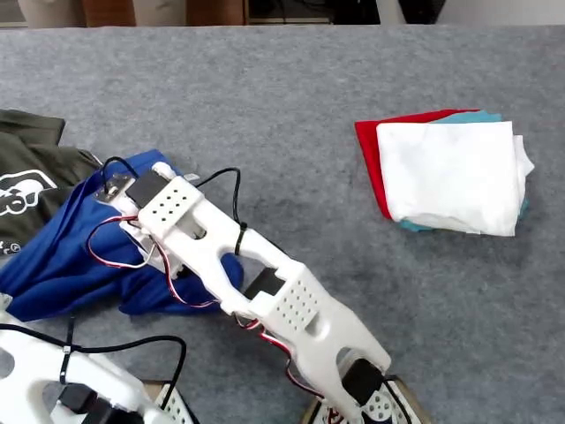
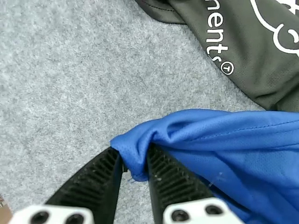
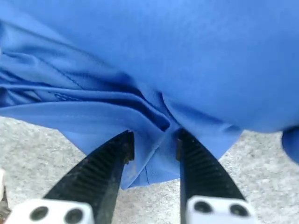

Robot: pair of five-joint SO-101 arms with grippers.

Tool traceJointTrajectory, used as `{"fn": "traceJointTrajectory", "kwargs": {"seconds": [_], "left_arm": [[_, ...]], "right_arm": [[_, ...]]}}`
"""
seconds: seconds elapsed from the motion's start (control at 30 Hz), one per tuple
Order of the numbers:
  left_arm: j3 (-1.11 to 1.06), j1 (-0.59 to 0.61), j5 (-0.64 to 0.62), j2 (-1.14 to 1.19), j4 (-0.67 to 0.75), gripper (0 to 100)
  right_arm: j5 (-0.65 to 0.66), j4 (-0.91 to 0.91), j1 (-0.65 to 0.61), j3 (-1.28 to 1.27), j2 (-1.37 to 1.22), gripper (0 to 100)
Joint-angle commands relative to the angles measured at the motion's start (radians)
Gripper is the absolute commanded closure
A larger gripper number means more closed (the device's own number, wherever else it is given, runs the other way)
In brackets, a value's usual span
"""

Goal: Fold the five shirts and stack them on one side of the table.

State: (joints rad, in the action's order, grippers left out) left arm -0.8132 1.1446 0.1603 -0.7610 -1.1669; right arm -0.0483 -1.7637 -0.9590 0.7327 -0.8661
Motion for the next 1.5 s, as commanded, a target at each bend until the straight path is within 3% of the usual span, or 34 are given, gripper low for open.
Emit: {"fn": "traceJointTrajectory", "kwargs": {"seconds": [0.0, 0.4, 0.53, 1.2, 1.47], "left_arm": [[0.012, 0.011, 0.009, -0.012, 0.014, 98], [0.014, 0.012, 0.021, -0.012, 0.011, 98], [0.014, 0.012, 0.041, -0.012, 0.008, 98], [0.014, 0.014, 0.043, -0.012, 0.006, 98], [0.068, 0.014, 0.037, -0.013, 0.005, 98]], "right_arm": [[-0.003, -0.003, 0.008, -0.004, 0.061, 83.2], [-0.005, 0.043, 0.007, 0.005, -0.016, 83.6], [-0.003, 0.040, 0.007, 0.027, -0.018, 92.8], [-0.012, -0.008, 0.013, 0.127, -0.016, 94.7], [-0.043, -0.021, 0.084, 0.202, -0.015, 98.4]]}}
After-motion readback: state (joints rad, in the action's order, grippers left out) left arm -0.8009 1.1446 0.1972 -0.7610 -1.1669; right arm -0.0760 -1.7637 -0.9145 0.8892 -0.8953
